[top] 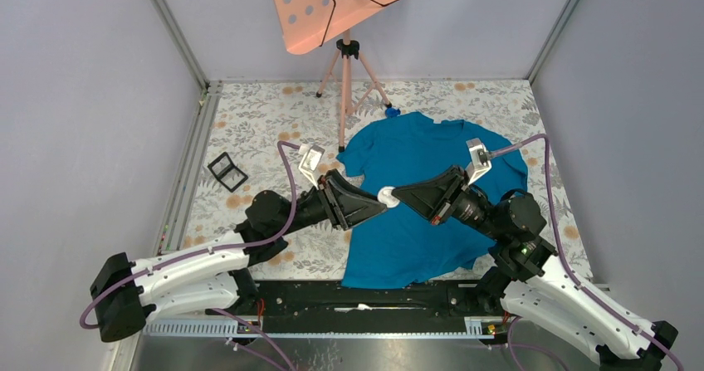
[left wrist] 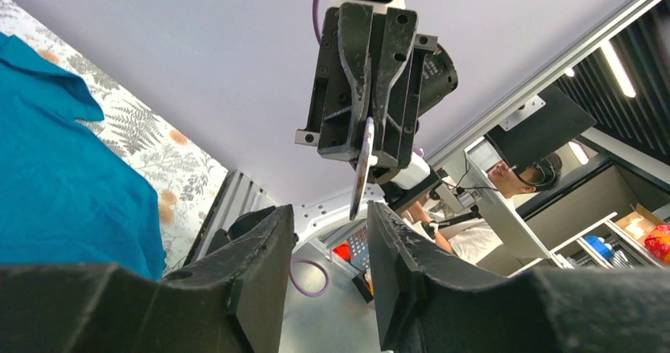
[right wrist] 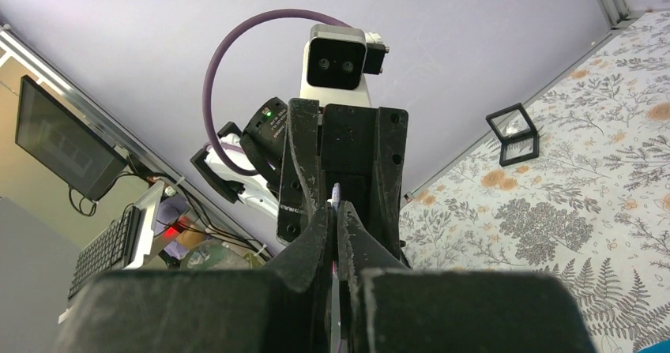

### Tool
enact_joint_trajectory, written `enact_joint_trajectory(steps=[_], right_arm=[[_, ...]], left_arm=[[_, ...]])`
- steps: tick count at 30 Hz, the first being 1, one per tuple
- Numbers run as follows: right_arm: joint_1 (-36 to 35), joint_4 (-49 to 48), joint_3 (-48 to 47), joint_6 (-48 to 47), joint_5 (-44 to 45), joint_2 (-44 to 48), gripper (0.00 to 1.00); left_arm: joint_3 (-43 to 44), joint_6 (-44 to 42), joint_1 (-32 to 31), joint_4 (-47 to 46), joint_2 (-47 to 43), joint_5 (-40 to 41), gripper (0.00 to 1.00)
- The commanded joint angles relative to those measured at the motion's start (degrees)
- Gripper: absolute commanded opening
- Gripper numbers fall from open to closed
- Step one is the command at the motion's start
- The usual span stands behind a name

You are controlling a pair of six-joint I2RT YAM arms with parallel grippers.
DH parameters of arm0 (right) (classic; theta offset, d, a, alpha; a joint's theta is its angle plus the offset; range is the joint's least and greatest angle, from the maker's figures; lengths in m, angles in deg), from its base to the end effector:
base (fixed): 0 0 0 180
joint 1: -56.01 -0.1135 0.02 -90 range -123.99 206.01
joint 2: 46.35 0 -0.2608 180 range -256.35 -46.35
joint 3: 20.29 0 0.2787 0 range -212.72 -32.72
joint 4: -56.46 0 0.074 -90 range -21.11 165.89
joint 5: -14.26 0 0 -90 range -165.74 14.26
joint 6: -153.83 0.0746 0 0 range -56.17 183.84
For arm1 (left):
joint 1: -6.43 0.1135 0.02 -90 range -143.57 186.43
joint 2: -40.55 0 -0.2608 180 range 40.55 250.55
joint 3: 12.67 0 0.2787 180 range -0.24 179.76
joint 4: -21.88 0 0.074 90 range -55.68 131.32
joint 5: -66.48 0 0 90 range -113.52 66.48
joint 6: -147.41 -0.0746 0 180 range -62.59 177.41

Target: Pin the brooch onto the clothing

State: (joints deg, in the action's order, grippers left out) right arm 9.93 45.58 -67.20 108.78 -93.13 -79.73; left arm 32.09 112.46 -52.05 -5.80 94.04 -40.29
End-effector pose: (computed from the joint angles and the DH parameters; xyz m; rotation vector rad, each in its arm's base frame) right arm 0.1264 0.1634 0.3822 -0.3168 1.2785 1.5563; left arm 0.1269 -0.2481 0.3280 0.3484 1.4648 -1.8467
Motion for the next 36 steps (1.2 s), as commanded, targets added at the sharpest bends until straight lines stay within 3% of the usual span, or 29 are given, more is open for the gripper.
enact_joint_trajectory(steps=[1, 5, 9, 12, 17, 20, 28, 36], right_arm=[[-0.32, -4.23, 0.01, 0.53, 1.04, -0.15, 0.0], [-0.32, -4.33, -0.12, 0.56, 0.67, -0.49, 0.0], [-0.33, -3.95, -0.28, 0.51, 0.27, -0.76, 0.0], [-0.32, -2.03, -1.17, -0.14, -1.05, -0.99, 0.0], [-0.32, 9.5, -5.58, -3.67, -3.71, -1.16, 0.32], [-0.32, 11.63, -6.37, -3.2, -5.17, -1.28, 0.41], [-0.38, 8.1, -5.21, -0.38, -6.45, -3.11, 0.39], [-0.32, 9.17, -5.94, -0.61, -6.73, -4.52, 0.23]], left_arm=[[0.64, 1.7, -0.23, -7.77, 0.88, 2.03, 0.39], [0.44, 2.19, -0.23, -8.98, 1.17, 2.49, 0.28], [0.34, 2.18, -0.28, -8.36, 1.02, 2.51, 0.01], [0.42, 1.43, -0.29, -7.28, 0.6, 2.31, 0.0], [1.66, -1.37, -0.24, -1.43, -1.14, 2.91, 0.0], [2.28, -2.91, -0.24, 1.38, -2.23, 3.33, 0.0], [2.77, -4.39, -0.23, 4.75, -3.63, 3.24, 0.0], [3.36, -5.29, -0.23, 7.08, -4.2, 3.14, 0.0]])
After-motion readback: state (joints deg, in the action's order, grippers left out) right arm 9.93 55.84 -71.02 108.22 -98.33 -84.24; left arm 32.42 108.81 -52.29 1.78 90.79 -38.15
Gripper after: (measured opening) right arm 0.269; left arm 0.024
